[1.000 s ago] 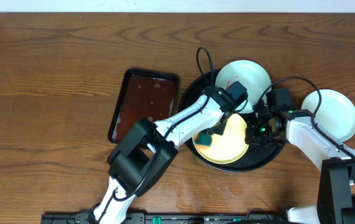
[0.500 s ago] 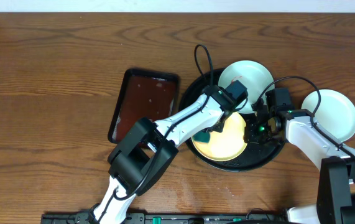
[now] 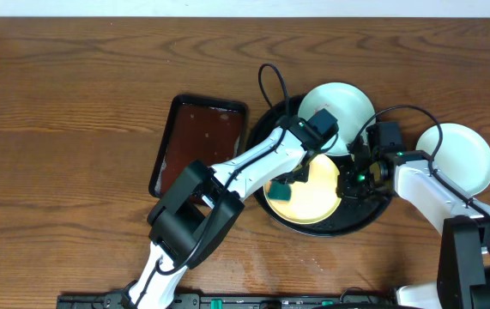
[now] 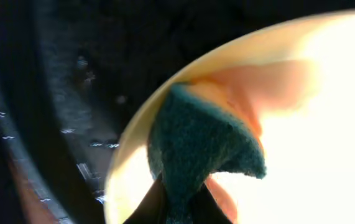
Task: Clean dirty plates on tray and stack at the side
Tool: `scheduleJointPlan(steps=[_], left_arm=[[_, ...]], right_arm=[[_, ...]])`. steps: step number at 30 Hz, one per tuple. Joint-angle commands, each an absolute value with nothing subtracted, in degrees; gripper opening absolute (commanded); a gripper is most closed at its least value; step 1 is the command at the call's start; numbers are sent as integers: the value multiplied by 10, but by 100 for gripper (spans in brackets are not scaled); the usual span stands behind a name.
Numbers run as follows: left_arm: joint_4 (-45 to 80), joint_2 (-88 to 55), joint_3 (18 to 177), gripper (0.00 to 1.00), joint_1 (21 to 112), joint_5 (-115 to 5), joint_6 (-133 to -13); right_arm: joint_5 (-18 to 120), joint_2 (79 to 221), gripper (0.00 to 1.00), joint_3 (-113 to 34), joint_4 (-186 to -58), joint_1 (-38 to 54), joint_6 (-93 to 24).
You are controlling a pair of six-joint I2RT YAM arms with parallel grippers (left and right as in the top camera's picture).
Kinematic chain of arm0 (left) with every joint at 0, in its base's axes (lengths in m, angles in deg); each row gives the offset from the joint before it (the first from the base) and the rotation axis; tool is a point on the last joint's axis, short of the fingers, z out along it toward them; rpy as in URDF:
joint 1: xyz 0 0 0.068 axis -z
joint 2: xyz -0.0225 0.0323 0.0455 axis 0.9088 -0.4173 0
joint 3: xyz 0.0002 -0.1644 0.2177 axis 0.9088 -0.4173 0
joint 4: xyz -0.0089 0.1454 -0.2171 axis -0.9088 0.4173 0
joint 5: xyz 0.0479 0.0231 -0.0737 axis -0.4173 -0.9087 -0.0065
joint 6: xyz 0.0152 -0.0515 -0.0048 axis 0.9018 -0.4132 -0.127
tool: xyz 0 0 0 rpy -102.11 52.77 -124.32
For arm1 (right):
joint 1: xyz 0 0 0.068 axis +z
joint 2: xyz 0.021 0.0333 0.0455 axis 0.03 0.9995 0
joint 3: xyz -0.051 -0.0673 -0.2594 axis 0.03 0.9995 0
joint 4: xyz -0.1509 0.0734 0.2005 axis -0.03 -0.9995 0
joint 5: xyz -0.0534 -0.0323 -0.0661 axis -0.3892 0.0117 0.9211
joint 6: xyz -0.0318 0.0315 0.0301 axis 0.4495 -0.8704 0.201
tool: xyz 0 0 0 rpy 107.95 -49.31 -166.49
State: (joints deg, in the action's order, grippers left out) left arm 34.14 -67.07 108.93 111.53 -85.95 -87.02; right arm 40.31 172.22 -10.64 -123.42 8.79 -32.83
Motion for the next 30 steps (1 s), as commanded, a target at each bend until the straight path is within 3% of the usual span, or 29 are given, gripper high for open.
scheduleJointPlan(steps=[1, 7, 17, 21, 30], left_arm=[[279, -695, 1077, 8, 1100, -752, -830], [204, -696, 1077, 8, 1115, -588, -822], [222, -696, 1071, 8, 1141, -588, -793], [261, -696, 1071, 8, 1127, -672, -794], [363, -696, 1072, 8, 1113, -1064, -818]], right_arm=[[454, 1731, 1, -99, -1238, 85, -326], [454, 1731, 1, -99, -1238, 85, -326], [454, 1731, 1, -99, -1239, 85, -326], [454, 1731, 1, -99, -1242, 85, -326], [454, 1731, 1, -99, -1241, 86, -326]])
